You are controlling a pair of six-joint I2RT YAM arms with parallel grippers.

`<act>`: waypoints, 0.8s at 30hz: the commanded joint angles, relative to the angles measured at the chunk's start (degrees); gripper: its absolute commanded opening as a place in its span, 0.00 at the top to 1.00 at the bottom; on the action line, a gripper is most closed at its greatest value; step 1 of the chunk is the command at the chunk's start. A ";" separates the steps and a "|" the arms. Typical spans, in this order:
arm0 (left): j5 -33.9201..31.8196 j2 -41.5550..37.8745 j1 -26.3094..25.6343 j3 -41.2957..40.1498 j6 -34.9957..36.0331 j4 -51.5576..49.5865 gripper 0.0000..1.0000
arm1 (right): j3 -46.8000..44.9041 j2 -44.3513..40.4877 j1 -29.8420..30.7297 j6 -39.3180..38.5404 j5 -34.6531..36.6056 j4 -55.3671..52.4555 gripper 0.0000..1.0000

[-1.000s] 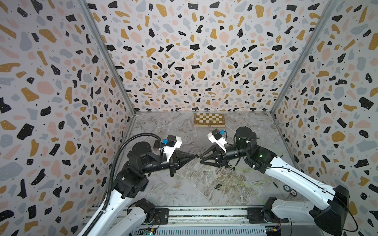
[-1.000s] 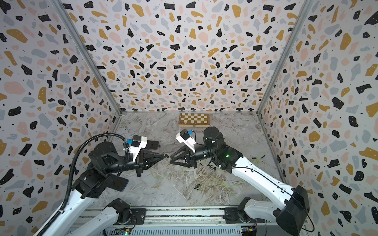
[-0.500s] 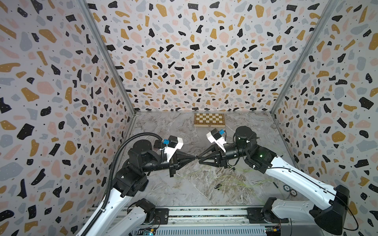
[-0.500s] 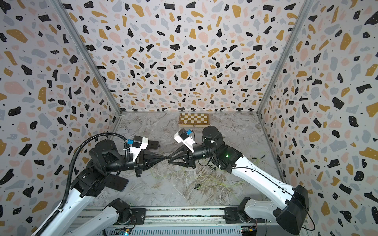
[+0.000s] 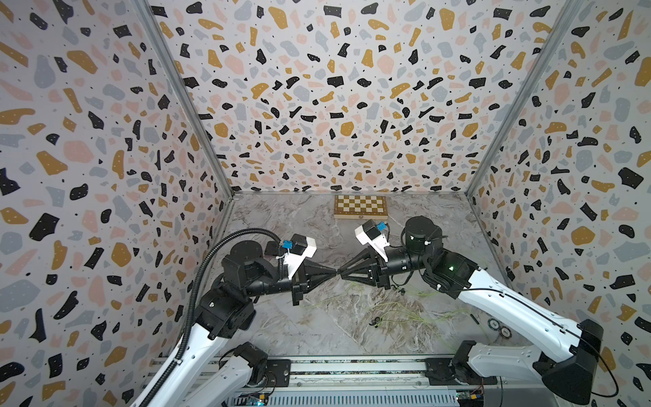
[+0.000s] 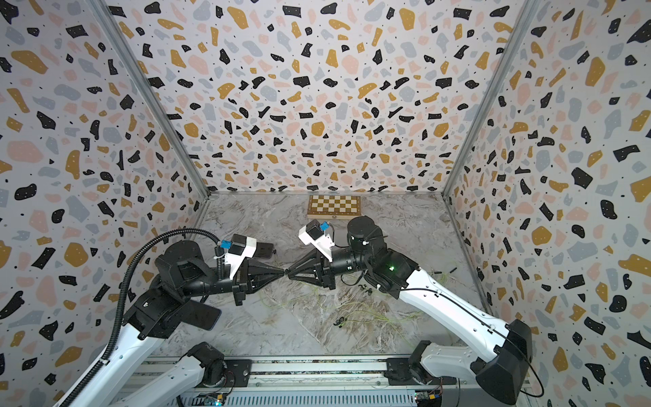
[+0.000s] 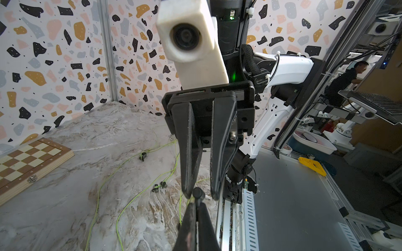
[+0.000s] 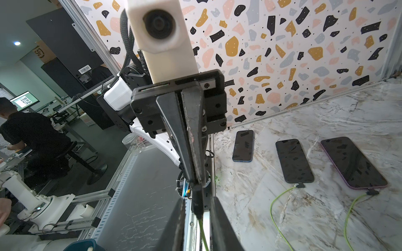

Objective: Plug wired earphones into phones
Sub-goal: Pick up the wired earphone from the center of the board.

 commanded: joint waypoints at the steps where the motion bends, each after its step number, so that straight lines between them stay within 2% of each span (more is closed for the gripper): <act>1: 0.97 -0.39 -0.36 1.35 0.07 0.67 1.00 | 2.58 -0.24 0.67 -1.06 1.11 -1.06 0.79; 15: 0.06 -0.44 -0.36 1.41 -0.66 -0.33 1.00 | 2.64 -0.58 1.41 -1.69 2.09 -2.45 0.96; 18: -3.07 0.31 -0.36 2.69 -3.28 -1.97 1.00 | 2.67 -0.88 1.39 -1.55 4.01 -2.96 1.00; 19: -4.52 0.50 -0.36 3.29 -4.29 -2.90 0.90 | 2.60 -1.24 1.41 -1.69 5.06 -3.17 1.00; 20: -5.99 0.42 -0.36 3.53 -5.33 -3.60 0.86 | 2.47 -1.58 1.39 -1.70 6.04 -3.33 1.00; 21: -7.93 0.08 -0.38 3.51 -7.67 -3.96 0.78 | 1.97 -2.15 1.34 -1.67 7.28 -3.24 1.00; 24: -15.56 -1.40 -0.36 2.27 -14.02 -5.03 0.44 | 0.34 -3.92 1.33 -1.83 13.07 -2.84 1.00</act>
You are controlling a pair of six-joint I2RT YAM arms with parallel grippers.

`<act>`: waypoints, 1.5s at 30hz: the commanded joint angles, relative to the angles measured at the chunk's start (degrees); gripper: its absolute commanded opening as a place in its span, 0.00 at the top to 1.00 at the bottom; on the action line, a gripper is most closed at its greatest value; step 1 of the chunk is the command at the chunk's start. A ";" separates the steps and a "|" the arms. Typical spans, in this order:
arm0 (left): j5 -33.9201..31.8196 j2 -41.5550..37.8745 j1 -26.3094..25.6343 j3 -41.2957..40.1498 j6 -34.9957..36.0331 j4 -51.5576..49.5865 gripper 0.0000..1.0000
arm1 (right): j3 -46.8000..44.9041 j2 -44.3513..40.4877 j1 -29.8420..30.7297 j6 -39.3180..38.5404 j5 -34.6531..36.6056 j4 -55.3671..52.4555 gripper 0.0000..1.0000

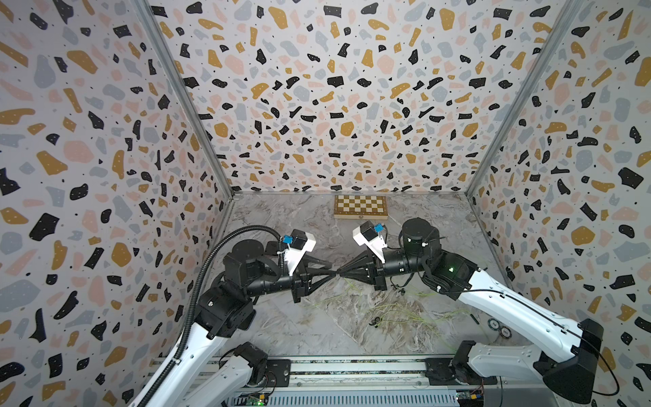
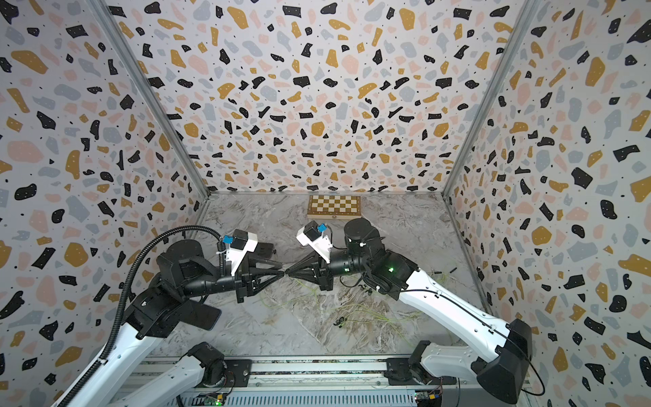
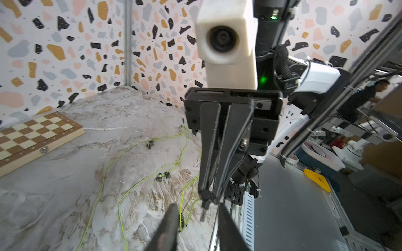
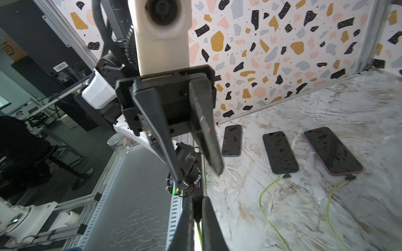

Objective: Plug wired earphones into phones
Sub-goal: Pick up the wired earphone from the center of the board, then pick up the phone at the center of the board.

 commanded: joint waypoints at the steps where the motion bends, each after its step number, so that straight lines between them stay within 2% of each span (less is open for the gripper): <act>1: -11.00 -2.01 -0.41 0.27 -8.33 -1.65 0.35 | -0.82 -3.88 0.16 -0.87 8.20 0.11 1.00; 5: -25.42 0.46 -0.12 1.80 -14.61 -13.44 0.29 | -5.87 -5.84 -0.45 -1.73 17.46 1.41 1.00; 8: -36.46 3.74 1.48 1.25 -23.98 -21.33 0.22 | -9.86 -7.13 -2.01 -1.18 21.81 2.85 1.00; 11: -41.89 4.16 8.72 -2.89 -33.31 -26.40 0.18 | -14.08 -8.77 -3.28 -1.02 24.16 4.01 1.00; 12: -42.92 3.70 12.25 -4.82 -36.58 -27.96 0.13 | -15.59 -9.31 -3.69 -0.86 24.25 4.50 1.00; 15: -39.58 2.72 23.83 -9.96 -40.88 -28.26 0.03 | -19.39 -10.61 -4.48 -0.16 24.54 5.79 1.00; 17: -38.84 3.88 29.10 -12.37 -41.60 -28.26 0.01 | -21.95 -11.21 -4.70 0.51 24.27 7.16 1.00; 19: -38.92 6.23 32.97 -13.87 -42.74 -29.16 0.01 | -23.72 -11.86 -4.75 1.52 23.46 8.45 1.00; 22: -43.64 10.67 37.74 -14.83 -45.17 -30.44 0.01 | -25.85 -13.06 -4.74 2.73 22.49 9.63 1.00; 26: -46.07 15.58 44.94 -14.27 -47.73 -29.84 0.01 | -27.27 -13.86 -4.80 3.00 22.11 9.46 1.00; 28: -48.57 17.41 46.95 -14.51 -48.67 -28.91 0.01 | -27.95 -14.04 -4.80 2.58 22.04 9.31 1.00; 31: -47.67 20.48 50.91 -15.56 -49.37 -26.42 0.01 | -28.38 -13.72 -4.97 1.10 22.92 8.05 1.00; 35: -48.09 25.26 53.53 -16.21 -49.92 -22.10 0.01 | -28.94 -13.70 -5.15 0.01 23.57 6.87 1.00; 39: -51.04 30.04 54.15 -14.86 -50.90 -21.46 0.01 | -29.64 -12.80 -5.24 -0.47 23.07 6.45 1.00; 45: -52.03 33.49 55.77 -15.48 -50.83 -18.63 0.01 | -30.26 -11.76 -5.23 -0.66 22.46 6.56 1.00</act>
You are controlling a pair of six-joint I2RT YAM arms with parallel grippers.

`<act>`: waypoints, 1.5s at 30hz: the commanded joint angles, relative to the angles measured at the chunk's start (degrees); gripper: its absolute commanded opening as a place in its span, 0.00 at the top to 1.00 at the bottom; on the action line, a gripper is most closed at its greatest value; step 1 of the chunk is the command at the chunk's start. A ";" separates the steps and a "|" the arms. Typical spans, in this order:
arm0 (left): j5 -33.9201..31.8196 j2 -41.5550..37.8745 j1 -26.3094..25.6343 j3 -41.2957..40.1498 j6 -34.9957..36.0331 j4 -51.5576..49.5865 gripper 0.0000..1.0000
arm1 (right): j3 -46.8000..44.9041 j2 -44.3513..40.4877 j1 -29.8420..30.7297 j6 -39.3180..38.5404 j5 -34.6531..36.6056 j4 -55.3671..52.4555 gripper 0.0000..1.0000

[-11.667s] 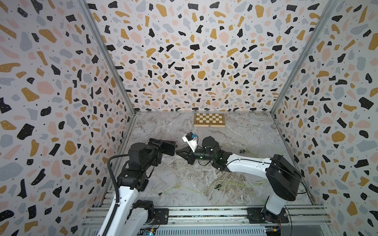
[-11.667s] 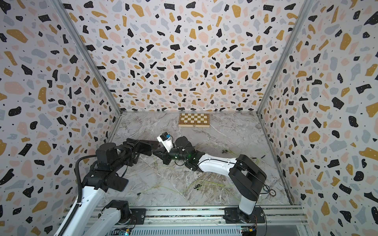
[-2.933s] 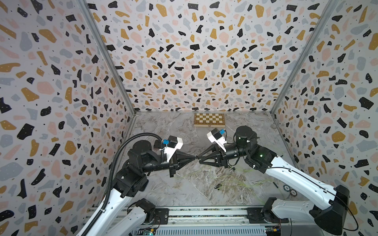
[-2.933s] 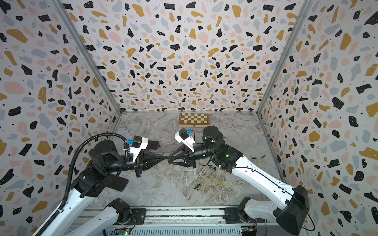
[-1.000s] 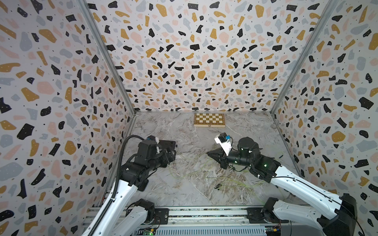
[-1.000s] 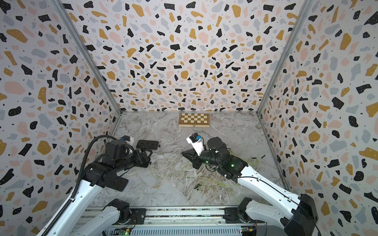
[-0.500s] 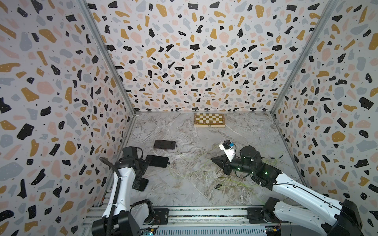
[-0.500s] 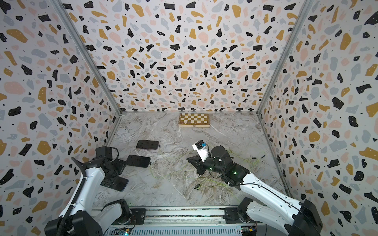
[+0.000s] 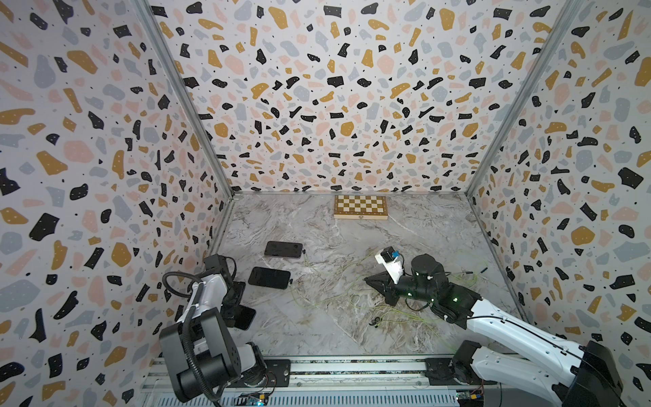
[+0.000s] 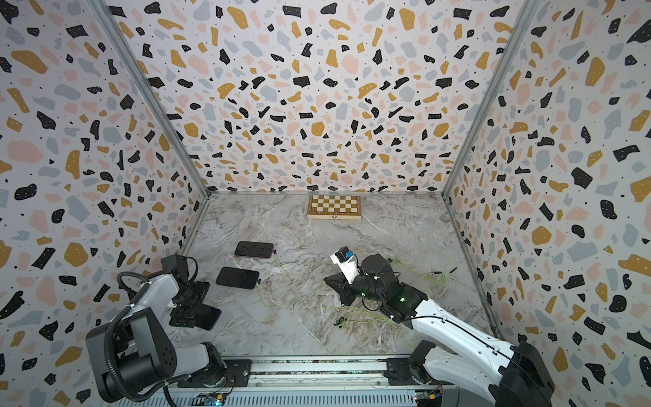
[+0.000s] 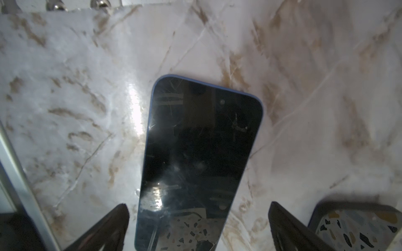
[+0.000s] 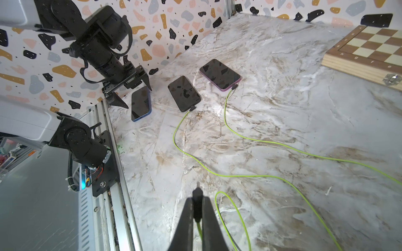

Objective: Plug wired earphones into phones
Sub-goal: Pick up the phone at the center of the board.

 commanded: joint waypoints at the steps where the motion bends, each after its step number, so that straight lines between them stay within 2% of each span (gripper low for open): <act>1: -3.20 0.89 0.78 0.25 0.05 1.75 0.01 | -0.17 0.08 -0.25 -0.84 -0.62 -0.06 1.00; 5: -5.47 3.09 0.96 0.65 1.55 2.74 0.01 | -0.32 1.21 -0.25 -0.82 -0.87 0.32 1.00; 11: -2.89 7.76 0.95 0.60 3.58 4.34 0.01 | 0.10 2.89 -0.25 -0.97 -0.80 1.03 1.00; 21: -2.97 5.78 0.85 -1.08 5.15 5.88 0.02 | 0.53 4.74 -0.25 -1.26 -0.74 1.78 1.00; 25: -2.38 4.59 0.51 -2.08 5.89 6.74 0.09 | 0.27 5.18 -0.25 -1.19 -0.54 2.12 1.00; 30: -2.11 3.95 -0.30 -2.53 5.70 6.89 0.12 | 0.18 4.90 -0.24 -1.43 0.16 1.84 1.00; 38: -0.38 2.29 -0.58 -3.59 5.76 6.53 0.29 | -0.32 4.08 -0.25 -0.76 1.07 2.27 1.00; 45: 1.98 -1.83 -0.53 -3.93 6.38 5.36 0.39 | -1.53 3.32 0.31 -0.02 1.05 3.51 1.00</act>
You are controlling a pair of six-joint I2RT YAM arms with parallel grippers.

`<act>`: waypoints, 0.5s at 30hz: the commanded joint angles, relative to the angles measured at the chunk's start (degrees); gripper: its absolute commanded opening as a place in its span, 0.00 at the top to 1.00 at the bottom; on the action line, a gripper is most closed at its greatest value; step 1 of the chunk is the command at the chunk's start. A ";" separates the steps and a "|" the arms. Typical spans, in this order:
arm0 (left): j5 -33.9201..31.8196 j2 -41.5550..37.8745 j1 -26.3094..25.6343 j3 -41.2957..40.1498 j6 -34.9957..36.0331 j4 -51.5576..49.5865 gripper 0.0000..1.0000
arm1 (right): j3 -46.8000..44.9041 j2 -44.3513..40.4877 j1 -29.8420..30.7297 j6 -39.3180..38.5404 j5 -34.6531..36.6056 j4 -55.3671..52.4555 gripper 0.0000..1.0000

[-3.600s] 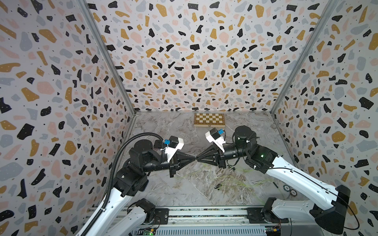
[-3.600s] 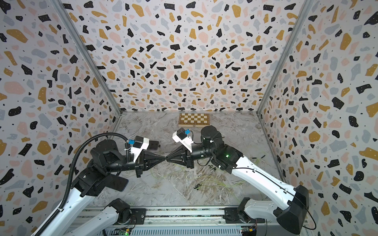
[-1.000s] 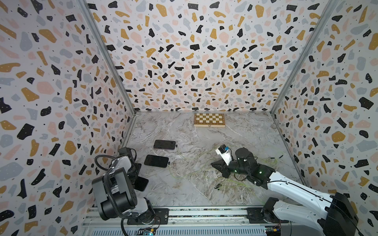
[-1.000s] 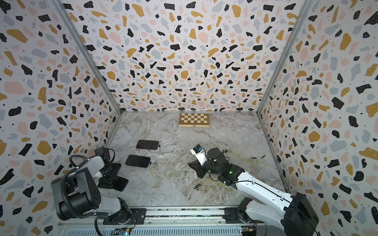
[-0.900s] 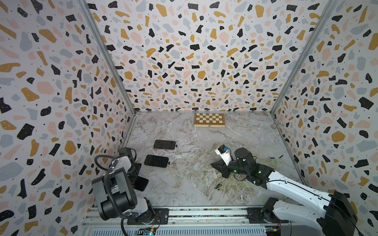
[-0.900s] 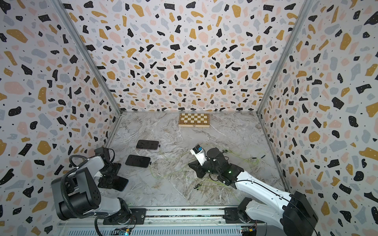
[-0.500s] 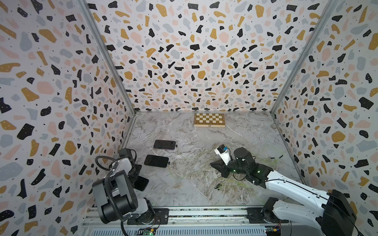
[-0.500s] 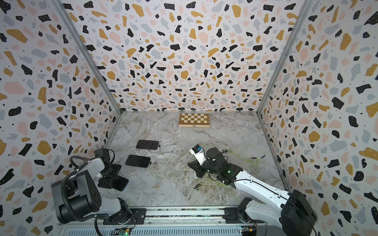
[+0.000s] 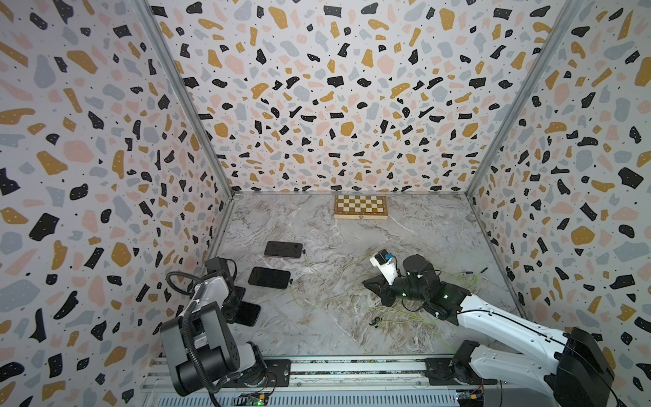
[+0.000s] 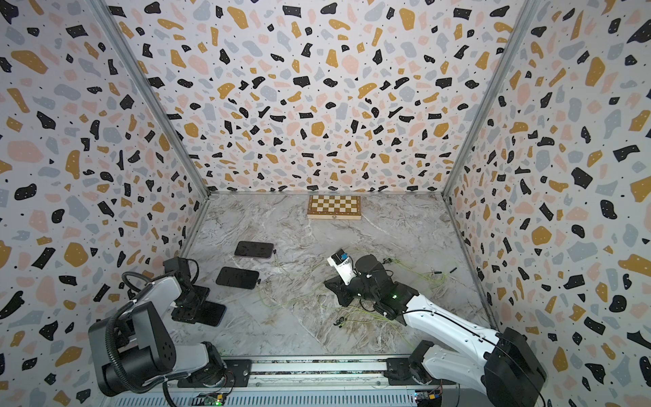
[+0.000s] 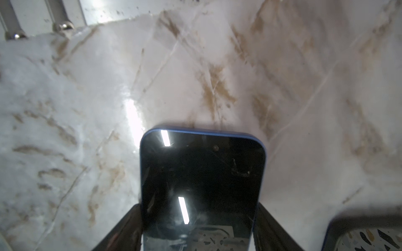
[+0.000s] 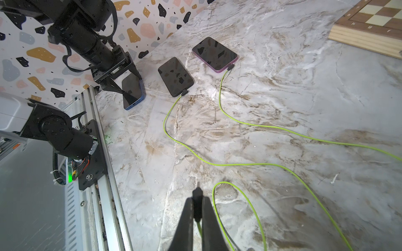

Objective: Plug wired earphones into phones
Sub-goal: Pick up the phone at the center of the board.

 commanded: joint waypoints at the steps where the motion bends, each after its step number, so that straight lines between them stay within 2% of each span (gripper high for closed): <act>1: 2.49 -2.97 -0.18 -0.46 0.76 -1.66 0.40 | -0.51 -1.59 0.72 0.66 0.78 1.93 1.00; 8: 8.94 -10.22 -0.21 -1.10 0.33 -3.55 0.46 | 0.30 1.88 5.26 2.71 3.85 6.21 1.00; 15: 12.99 -19.28 -0.22 -3.49 -0.56 -3.95 0.47 | 2.31 9.21 10.26 6.71 4.90 14.93 1.00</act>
